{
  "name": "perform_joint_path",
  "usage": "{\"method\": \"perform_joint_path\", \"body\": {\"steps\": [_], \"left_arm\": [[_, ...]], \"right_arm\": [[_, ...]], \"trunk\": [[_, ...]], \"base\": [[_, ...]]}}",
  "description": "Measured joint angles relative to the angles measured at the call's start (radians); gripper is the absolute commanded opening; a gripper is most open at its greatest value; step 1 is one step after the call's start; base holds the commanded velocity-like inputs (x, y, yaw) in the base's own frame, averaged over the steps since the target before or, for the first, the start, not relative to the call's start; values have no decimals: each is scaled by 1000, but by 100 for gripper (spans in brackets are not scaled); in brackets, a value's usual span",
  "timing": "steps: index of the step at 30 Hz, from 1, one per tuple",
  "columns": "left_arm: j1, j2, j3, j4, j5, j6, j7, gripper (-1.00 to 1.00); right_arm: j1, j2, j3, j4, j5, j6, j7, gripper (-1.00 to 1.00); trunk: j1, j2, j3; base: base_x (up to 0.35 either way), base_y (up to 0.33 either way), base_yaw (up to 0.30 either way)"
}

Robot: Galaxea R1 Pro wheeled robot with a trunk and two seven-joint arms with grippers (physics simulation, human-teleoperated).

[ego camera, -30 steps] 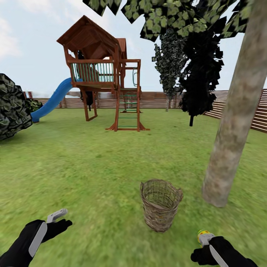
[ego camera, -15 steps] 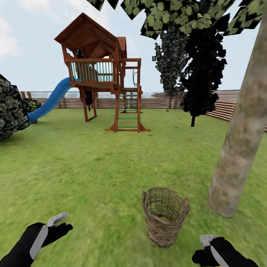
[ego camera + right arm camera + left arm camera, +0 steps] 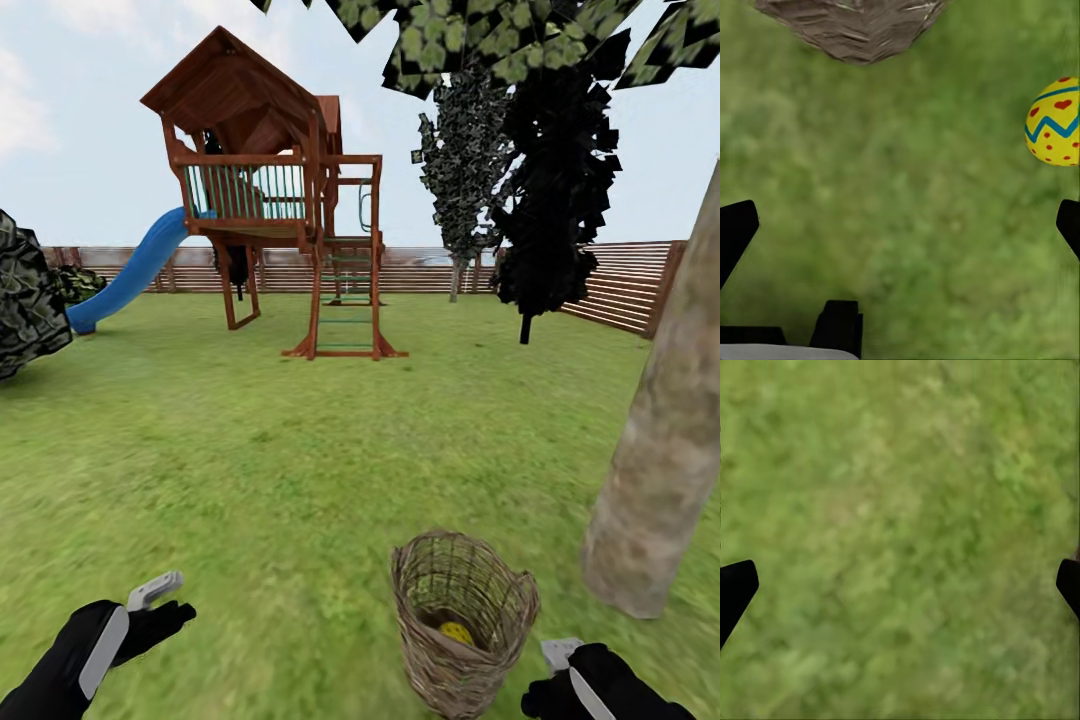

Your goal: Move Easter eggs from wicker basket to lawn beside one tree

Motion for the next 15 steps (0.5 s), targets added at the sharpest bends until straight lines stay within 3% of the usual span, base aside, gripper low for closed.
{"method": "perform_joint_path", "body": {"steps": [11,15], "left_arm": [[0,-1,0,2,-1,-3,0,100],[0,-1,-2,2,-2,-3,1,100]], "right_arm": [[0,0,0,-1,0,2,0,100],[0,0,0,-1,0,4,0,100]], "trunk": [[0,0,0],[0,0,0]], "base": [[278,225,0],[147,110,0]]}}
